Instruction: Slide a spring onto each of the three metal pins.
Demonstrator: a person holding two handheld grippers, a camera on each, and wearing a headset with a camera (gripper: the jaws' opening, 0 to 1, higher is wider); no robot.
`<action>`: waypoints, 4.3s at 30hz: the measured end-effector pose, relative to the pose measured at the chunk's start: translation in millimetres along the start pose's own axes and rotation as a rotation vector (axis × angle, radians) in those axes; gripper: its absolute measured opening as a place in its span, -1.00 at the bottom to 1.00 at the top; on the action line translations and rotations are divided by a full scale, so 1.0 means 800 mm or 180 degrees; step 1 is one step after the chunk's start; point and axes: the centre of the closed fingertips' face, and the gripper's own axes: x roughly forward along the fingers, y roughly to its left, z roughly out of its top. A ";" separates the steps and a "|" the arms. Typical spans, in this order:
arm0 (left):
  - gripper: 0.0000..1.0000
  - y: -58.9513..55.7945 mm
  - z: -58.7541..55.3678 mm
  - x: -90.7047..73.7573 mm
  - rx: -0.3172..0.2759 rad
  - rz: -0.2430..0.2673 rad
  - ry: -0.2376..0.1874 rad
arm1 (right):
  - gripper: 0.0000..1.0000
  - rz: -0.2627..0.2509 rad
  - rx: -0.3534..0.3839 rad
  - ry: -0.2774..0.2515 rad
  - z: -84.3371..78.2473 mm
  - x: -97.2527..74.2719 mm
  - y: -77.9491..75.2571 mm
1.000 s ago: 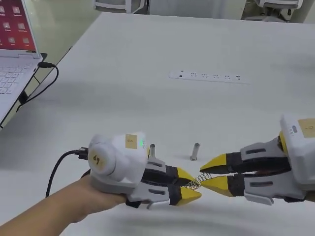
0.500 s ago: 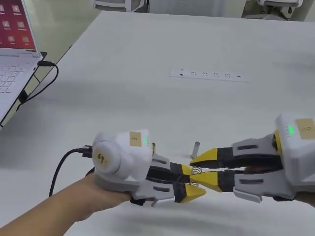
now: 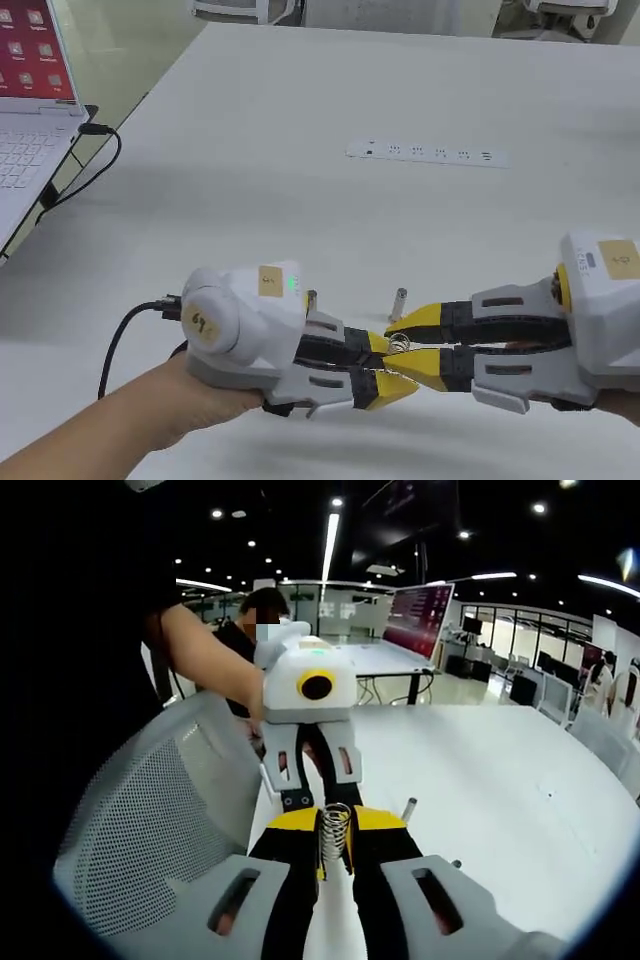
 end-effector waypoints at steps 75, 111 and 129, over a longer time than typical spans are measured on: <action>0.82 0.103 -0.065 -0.165 -0.0600 0.1576 -0.0187 | -0.84 -0.0554 0.0180 0.0049 -0.039 -0.009 -0.047; 0.96 0.096 -0.082 -0.178 -0.0771 0.1727 -0.0201 | -0.84 -0.1309 0.0730 -0.0060 -0.046 -0.012 -0.154; 0.96 0.097 -0.082 -0.181 -0.0786 0.1769 -0.0197 | -0.84 -0.1312 0.0824 -0.0055 -0.051 -0.002 -0.160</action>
